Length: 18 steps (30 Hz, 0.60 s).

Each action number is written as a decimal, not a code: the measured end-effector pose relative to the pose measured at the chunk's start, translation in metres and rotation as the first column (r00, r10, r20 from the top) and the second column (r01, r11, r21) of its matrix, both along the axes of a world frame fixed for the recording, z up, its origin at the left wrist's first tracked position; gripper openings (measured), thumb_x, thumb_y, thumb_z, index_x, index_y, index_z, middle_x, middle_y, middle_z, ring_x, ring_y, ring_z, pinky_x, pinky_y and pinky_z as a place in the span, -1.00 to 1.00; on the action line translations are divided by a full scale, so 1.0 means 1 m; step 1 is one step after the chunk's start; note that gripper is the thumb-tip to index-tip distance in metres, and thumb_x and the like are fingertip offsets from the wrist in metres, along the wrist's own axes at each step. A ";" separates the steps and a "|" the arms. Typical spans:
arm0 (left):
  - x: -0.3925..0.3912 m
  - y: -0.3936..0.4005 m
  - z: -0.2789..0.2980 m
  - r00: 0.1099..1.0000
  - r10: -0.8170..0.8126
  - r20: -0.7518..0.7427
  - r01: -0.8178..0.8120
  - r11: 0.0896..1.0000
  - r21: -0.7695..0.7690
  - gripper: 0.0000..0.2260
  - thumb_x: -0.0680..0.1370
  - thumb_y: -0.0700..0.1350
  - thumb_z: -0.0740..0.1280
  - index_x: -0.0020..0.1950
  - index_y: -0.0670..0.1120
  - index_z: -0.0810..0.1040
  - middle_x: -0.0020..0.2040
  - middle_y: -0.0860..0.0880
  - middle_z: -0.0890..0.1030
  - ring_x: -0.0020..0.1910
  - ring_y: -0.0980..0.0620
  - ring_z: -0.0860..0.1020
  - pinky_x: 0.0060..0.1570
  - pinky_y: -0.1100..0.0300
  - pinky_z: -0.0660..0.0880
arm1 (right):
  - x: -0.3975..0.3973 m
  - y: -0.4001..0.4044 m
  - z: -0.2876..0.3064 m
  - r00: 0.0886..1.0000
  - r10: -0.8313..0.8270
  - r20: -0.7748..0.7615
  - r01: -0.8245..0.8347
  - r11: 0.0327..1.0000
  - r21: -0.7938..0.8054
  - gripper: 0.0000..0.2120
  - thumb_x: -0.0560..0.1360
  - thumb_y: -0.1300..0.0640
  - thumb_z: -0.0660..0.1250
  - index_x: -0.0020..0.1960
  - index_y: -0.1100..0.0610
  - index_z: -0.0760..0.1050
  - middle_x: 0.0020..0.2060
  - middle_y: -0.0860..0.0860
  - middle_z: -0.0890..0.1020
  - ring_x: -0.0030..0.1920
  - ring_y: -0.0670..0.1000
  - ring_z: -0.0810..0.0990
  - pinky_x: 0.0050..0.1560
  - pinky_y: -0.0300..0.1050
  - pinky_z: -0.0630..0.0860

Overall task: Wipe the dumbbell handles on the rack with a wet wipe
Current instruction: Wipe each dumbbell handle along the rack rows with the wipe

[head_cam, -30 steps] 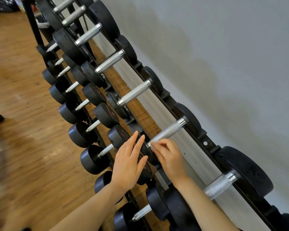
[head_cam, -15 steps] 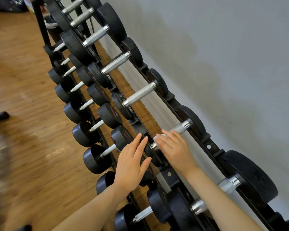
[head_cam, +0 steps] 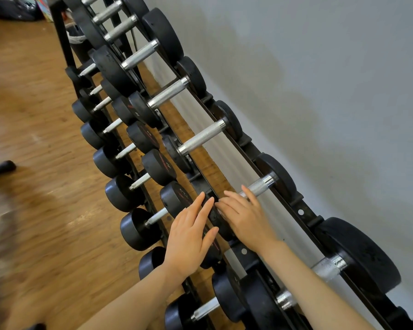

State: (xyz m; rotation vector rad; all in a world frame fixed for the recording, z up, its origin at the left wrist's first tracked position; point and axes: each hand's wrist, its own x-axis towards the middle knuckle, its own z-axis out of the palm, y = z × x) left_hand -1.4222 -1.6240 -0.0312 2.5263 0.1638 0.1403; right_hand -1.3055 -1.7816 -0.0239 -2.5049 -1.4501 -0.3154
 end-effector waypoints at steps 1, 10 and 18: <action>0.000 0.001 0.001 1.000 0.000 -0.001 0.000 1.000 0.005 -0.43 0.60 0.25 0.01 0.59 0.19 -0.05 0.61 0.09 0.07 0.54 0.02 0.20 0.48 0.01 0.19 | 0.002 -0.001 -0.001 0.999 -0.030 0.023 0.030 0.999 0.014 -0.71 0.56 0.11 0.21 0.20 0.13 0.58 0.13 0.01 0.64 0.29 0.05 0.51 0.47 0.11 0.13; 0.000 0.000 0.002 1.000 0.006 0.001 -0.006 1.000 0.020 -0.43 0.59 0.26 -0.01 0.55 0.24 -0.14 0.61 0.12 0.03 0.54 0.04 0.17 0.47 0.06 0.11 | -0.017 -0.004 -0.016 0.978 -0.209 -0.018 0.206 0.941 0.270 -0.70 0.56 0.09 0.25 0.23 0.13 0.59 0.20 0.01 0.62 0.32 0.08 0.47 0.44 0.12 0.23; -0.001 -0.004 0.001 1.000 0.021 0.009 -0.021 1.000 -0.002 -0.44 0.60 0.25 -0.02 0.57 0.20 -0.11 0.61 0.11 0.02 0.54 0.03 0.19 0.47 0.00 0.19 | -0.027 -0.004 -0.014 0.978 -0.201 -0.054 0.208 0.936 0.284 -0.68 0.56 0.09 0.29 0.28 0.14 0.56 0.21 -0.01 0.60 0.27 0.00 0.47 0.24 -0.08 0.41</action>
